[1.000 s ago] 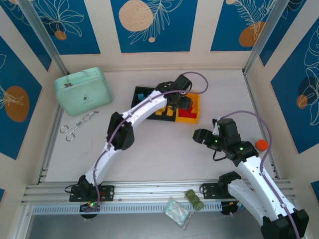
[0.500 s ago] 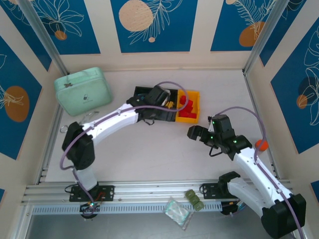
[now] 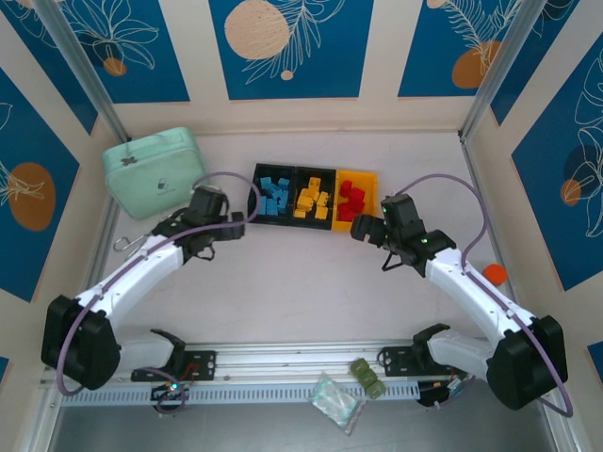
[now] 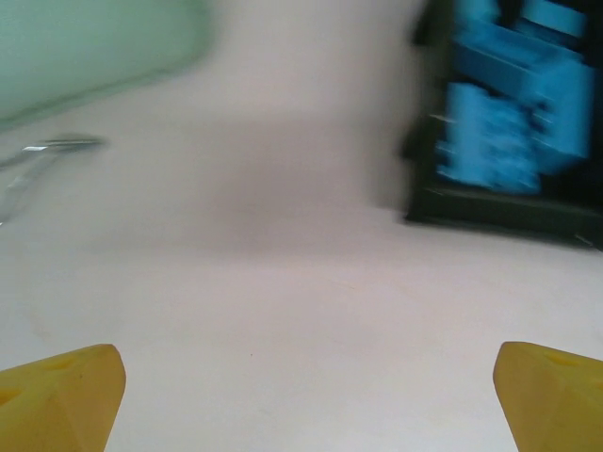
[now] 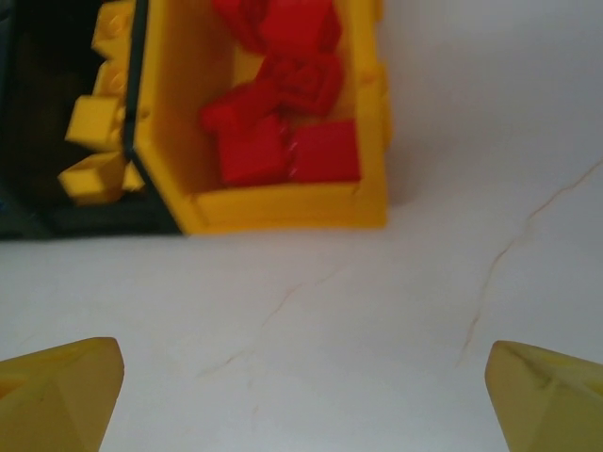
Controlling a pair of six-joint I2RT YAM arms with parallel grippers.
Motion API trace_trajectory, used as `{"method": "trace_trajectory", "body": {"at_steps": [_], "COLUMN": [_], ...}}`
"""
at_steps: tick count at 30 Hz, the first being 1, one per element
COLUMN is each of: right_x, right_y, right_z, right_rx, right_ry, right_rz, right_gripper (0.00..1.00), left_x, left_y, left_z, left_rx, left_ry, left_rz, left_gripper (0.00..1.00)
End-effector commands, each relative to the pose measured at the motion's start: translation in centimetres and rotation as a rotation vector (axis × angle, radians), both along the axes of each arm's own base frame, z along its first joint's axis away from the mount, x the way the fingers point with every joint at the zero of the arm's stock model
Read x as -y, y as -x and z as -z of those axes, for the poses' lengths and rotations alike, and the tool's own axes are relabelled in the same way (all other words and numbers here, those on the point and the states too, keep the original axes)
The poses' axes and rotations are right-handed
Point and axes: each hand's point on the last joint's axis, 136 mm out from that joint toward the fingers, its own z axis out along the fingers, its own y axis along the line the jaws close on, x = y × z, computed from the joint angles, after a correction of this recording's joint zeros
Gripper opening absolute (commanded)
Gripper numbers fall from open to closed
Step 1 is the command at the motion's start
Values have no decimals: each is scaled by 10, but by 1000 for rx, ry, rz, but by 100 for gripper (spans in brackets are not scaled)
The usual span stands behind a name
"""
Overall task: Sort the legos into containers by color
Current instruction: Reset both arms
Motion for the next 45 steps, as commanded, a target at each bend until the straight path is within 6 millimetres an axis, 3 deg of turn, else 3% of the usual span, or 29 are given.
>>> {"method": "trace_trajectory", "body": {"at_steps": [1, 4, 7, 13, 17, 20, 26, 28, 31, 45], "right_x": [25, 36, 55, 79, 84, 66, 80, 86, 98, 97], "right_y": [-35, -55, -69, -89, -97, -98, -92, -95, -98, -98], "right_z": [-29, -34, -23, 2, 20, 29, 43, 54, 52, 51], "right_rx": [226, 377, 361, 443, 490, 546, 598, 473, 481, 488], "right_ry": [230, 419, 461, 475, 494, 435, 211, 220, 216, 218], "right_rz": [81, 80, 118, 147, 118, -27, -63, -35, 28, 20], "right_gripper": [99, 99, 99, 99, 99, 99, 99, 99, 99, 99], "left_x": [-38, -67, -84, -107, -101, -96, -84, -82, -85, -84], "left_y": [-7, -11, -11, -30, -47, -53, -63, -62, -63, -66], "left_z": [-3, -11, -24, -3, 14, 24, 41, 52, 56, 54], "left_rx": [97, 256, 464, 483, 540, 590, 527, 554, 507, 524], "left_ry": [-117, -262, -325, -379, -397, -401, -269, -205, -197, -208], "left_rz": [-86, -138, -178, -235, -206, -173, -38, 16, 3, 7], "left_gripper": [99, 99, 100, 99, 99, 100, 100, 100, 99, 99]}}
